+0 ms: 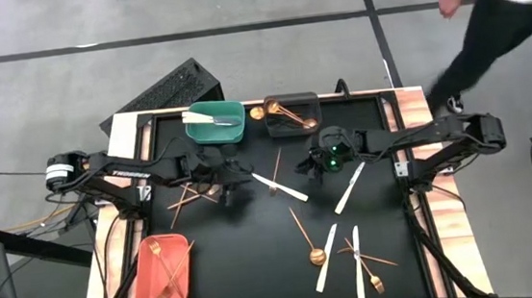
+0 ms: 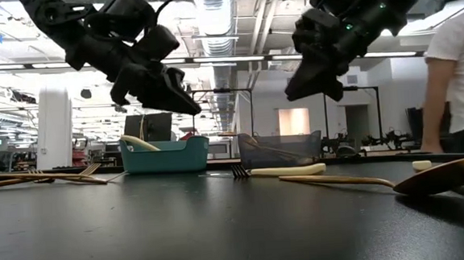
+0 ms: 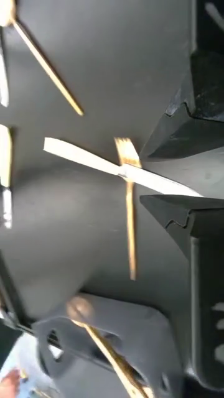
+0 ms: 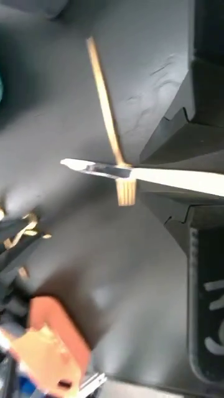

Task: Sort silverware by color (type)
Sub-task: Put the silver knife into the light blue bin

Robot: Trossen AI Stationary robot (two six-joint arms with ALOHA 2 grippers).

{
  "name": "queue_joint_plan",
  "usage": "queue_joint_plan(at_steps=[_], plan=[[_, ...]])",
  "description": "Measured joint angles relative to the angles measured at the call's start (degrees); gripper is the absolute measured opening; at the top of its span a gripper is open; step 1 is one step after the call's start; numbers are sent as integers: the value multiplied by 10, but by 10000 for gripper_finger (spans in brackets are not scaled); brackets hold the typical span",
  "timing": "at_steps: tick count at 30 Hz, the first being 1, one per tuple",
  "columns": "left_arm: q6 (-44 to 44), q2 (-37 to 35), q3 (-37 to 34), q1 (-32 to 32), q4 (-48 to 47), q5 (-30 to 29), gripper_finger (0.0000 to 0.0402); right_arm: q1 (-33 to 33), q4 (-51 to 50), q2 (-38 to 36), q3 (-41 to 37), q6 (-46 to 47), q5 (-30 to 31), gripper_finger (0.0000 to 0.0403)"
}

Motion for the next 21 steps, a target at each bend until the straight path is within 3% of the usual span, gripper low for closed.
queue_joint_plan(at_steps=[4,8,16,21], plan=[[16,5,0,2,56,48,84,1,-63,-4,0,10,-4,108],[29,16,0,2,108,86,84,-3,-127,-4,0,53,-46,109],[5,18,0,5,165,93,107,-9,-266,-4,0,121,-144,109],[-54,28,0,7,156,103,145,-8,-393,-4,0,112,-146,109]])
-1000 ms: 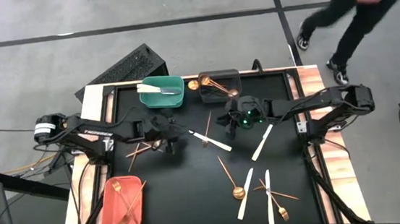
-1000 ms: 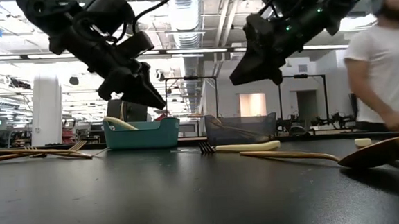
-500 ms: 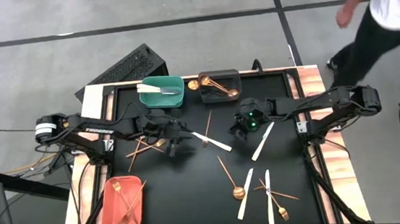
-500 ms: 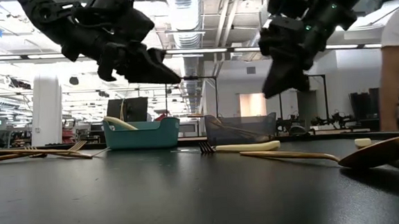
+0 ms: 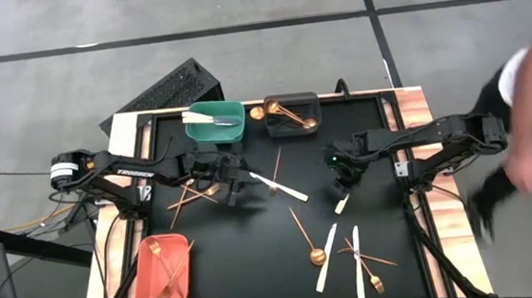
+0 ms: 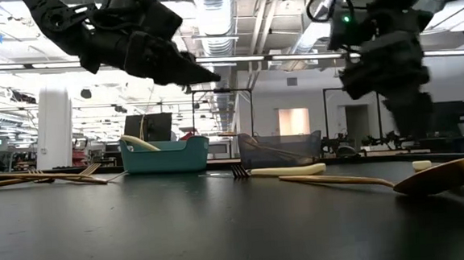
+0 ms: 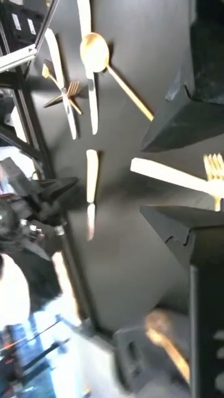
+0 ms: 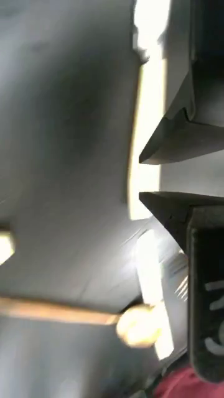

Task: Sort silverware by color (type)
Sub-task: Put the silver knife into the light blue bin

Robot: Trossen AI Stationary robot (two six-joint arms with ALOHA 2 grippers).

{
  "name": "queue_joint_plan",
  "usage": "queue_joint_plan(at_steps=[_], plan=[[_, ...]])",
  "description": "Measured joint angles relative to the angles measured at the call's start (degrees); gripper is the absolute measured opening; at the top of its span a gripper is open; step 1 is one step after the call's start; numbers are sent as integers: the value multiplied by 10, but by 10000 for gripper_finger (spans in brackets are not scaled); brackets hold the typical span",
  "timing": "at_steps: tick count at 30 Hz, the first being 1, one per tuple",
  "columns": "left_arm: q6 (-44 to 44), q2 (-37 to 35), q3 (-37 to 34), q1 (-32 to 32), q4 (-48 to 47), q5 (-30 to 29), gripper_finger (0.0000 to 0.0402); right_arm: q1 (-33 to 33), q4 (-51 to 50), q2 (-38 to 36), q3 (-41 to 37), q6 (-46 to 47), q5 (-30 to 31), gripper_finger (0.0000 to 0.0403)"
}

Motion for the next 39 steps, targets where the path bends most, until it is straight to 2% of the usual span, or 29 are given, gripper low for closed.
queue_joint_plan(at_steps=[2,6,9,12,19,23,27,31,33,39], plan=[[-18,1,0,-1,-11,-1,160,5,-39,0,0,-40,9,109],[-64,11,0,-5,-17,-20,180,27,-76,1,0,-184,98,109],[-140,7,0,-11,-13,-76,184,41,-76,3,0,-281,148,113],[-198,-14,0,-11,-40,-112,184,48,-65,11,0,-342,145,122],[-220,-63,0,-17,-100,-129,185,77,-58,26,-1,-434,140,178],[-224,-81,0,-28,-119,-200,185,100,-47,54,-1,-508,184,209],[-251,-103,0,-37,-157,-257,185,117,-29,96,-1,-563,220,217],[-265,-126,0,-57,-195,-265,184,130,-20,131,3,-598,223,208],[-277,-145,0,-68,-223,-291,181,134,-22,146,5,-609,225,194],[-304,-214,1,-105,-280,-369,172,123,-26,138,16,-613,224,108]])
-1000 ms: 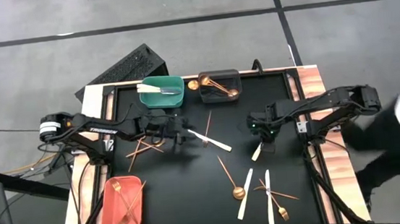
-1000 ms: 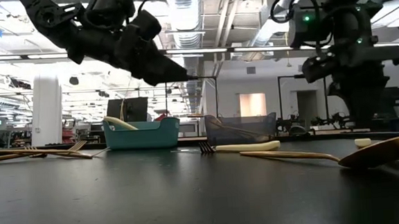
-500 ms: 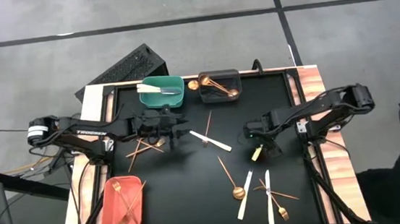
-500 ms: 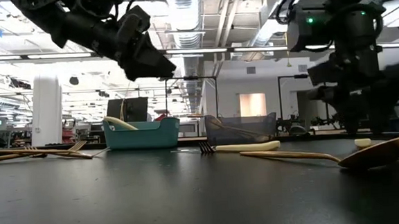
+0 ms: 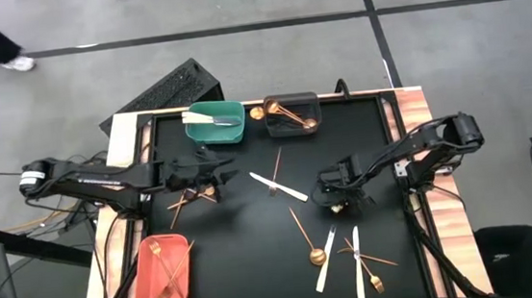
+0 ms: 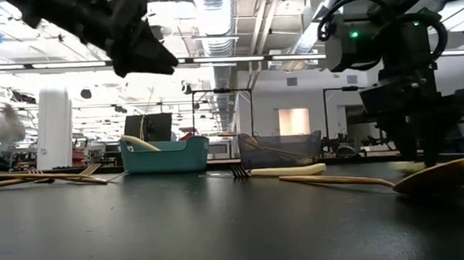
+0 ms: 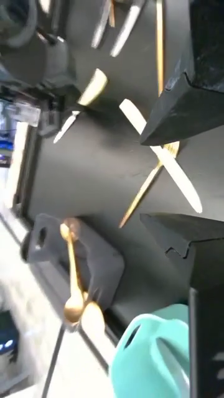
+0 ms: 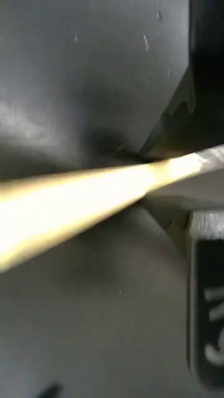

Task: Sort silverware by color (type)
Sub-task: Put the silver knife into the light blue bin

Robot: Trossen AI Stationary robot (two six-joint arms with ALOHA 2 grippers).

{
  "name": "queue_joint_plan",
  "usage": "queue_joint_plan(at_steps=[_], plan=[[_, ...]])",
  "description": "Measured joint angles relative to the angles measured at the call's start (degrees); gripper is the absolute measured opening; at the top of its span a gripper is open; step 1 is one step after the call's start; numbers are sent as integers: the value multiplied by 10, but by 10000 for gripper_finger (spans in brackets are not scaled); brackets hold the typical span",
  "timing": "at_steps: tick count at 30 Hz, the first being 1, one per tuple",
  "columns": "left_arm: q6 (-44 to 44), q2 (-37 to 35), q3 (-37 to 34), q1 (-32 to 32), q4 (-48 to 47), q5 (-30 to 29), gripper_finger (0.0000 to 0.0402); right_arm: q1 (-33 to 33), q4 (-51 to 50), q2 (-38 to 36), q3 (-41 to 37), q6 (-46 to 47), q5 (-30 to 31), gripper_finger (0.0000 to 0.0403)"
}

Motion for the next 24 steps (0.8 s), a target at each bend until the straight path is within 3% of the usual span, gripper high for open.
queue_joint_plan(at_steps=[3,8,13,17,24], plan=[[-20,-25,0,-21,-39,-25,171,-14,2,-7,15,2,-7,72],[-45,-33,0,-56,-74,-58,170,-45,98,-24,37,26,-4,72],[-3,-18,-8,-79,-26,-117,170,-70,356,-26,41,55,-3,72],[21,-11,-12,-79,6,-122,170,-76,548,-22,41,109,-3,76],[22,-3,-12,-81,25,-96,170,-69,748,-22,41,174,-4,76]])
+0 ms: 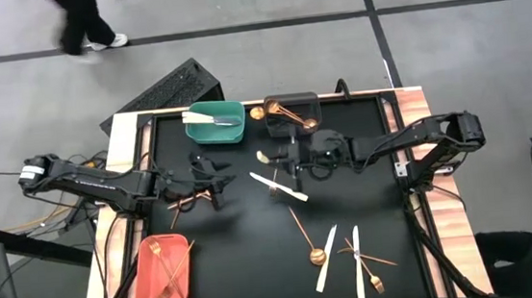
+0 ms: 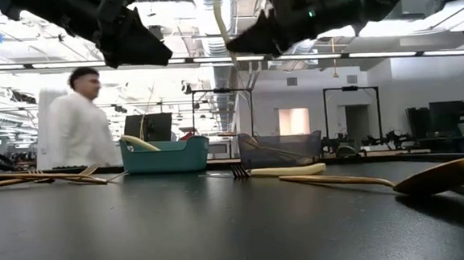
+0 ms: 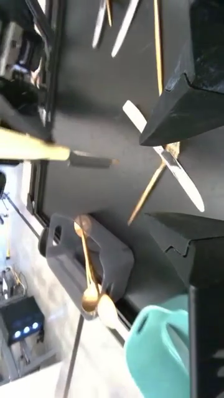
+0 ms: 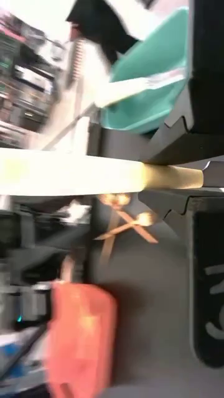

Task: Sort silverware by color (type)
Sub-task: Put the silver knife into the light blue bin

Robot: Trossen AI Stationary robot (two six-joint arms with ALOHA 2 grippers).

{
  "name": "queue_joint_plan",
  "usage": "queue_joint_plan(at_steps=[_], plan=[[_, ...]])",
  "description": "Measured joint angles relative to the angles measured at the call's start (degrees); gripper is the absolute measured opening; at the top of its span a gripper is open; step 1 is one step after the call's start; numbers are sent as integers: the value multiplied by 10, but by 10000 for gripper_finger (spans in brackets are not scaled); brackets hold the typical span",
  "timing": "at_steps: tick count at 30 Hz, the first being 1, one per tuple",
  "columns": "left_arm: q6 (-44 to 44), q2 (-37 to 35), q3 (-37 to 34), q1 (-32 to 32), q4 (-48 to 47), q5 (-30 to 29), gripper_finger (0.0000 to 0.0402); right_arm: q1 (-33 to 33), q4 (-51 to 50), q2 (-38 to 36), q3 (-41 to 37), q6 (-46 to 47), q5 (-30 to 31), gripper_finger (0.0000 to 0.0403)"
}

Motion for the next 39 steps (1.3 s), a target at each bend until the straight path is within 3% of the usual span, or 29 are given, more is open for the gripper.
queue_joint_plan(at_steps=[8,14,23,32,39], plan=[[79,91,0,-7,143,9,170,23,73,0,0,12,-21,76],[135,150,0,-7,282,63,170,33,74,0,0,38,-21,76],[158,164,0,-13,310,59,170,47,27,0,0,29,-15,76],[196,165,0,-30,409,60,171,44,-5,-1,0,-1,-12,77],[195,166,0,-21,419,99,171,61,-8,-1,0,-2,-12,77]])
